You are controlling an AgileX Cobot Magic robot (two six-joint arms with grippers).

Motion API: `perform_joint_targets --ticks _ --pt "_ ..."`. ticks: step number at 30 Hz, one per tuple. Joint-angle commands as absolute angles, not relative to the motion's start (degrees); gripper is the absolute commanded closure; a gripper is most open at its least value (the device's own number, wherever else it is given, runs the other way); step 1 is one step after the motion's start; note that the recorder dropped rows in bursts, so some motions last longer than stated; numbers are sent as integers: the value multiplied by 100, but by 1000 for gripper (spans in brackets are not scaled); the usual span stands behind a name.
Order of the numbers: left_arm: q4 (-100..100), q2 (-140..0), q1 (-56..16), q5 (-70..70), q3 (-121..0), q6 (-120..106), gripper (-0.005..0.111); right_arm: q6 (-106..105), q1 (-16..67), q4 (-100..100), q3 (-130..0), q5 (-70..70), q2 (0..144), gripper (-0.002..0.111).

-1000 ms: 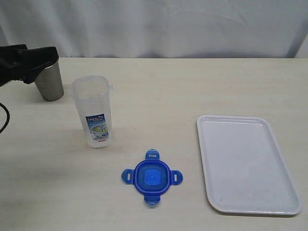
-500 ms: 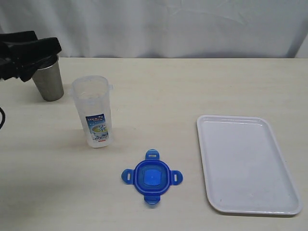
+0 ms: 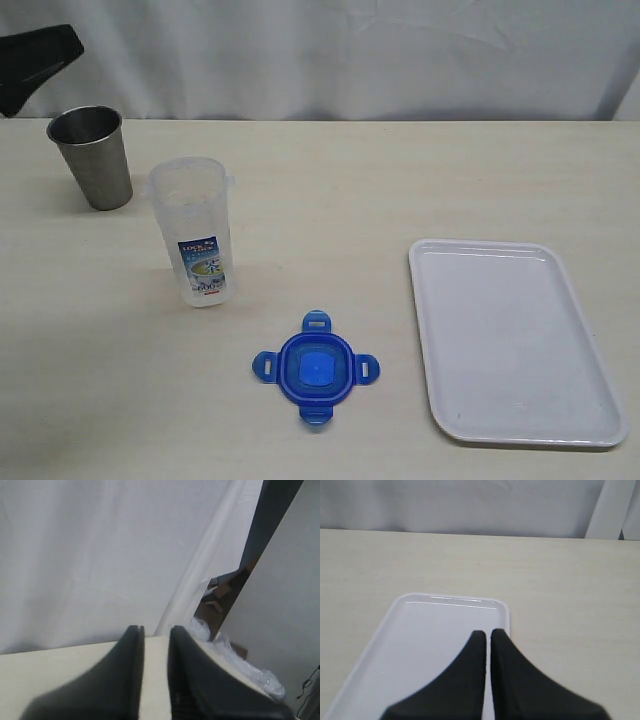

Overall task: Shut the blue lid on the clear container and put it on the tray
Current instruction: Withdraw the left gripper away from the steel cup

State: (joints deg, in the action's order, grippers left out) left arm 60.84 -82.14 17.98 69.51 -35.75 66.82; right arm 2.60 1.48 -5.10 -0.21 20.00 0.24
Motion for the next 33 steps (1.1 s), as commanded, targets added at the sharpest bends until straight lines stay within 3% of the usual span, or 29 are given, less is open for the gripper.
perform_joint_targets --ticks 1,12,19,21,28,30,33 --pt "6001 -8144 1794 6996 -3612 6781 107 258 153 -537 0 1982 0 104" --pt "7110 -7561 1794 6852 -3685 7601 107 258 153 -537 0 1982 0 104" --pt "8880 -6071 1794 2573 -4083 9409 107 258 153 -537 0 1982 0 104" --pt "9297 -5896 1794 1927 -4083 9930 107 258 153 -537 0 1982 0 104" --pt "8552 -7026 1794 1877 -5502 10451 107 258 153 -537 0 1982 0 104" --pt "9995 -7352 1794 1915 -6093 11937 107 258 153 -537 0 1982 0 104" --pt "9995 -7479 2025 1819 -6335 11906 107 258 153 -537 0 1982 0 104"
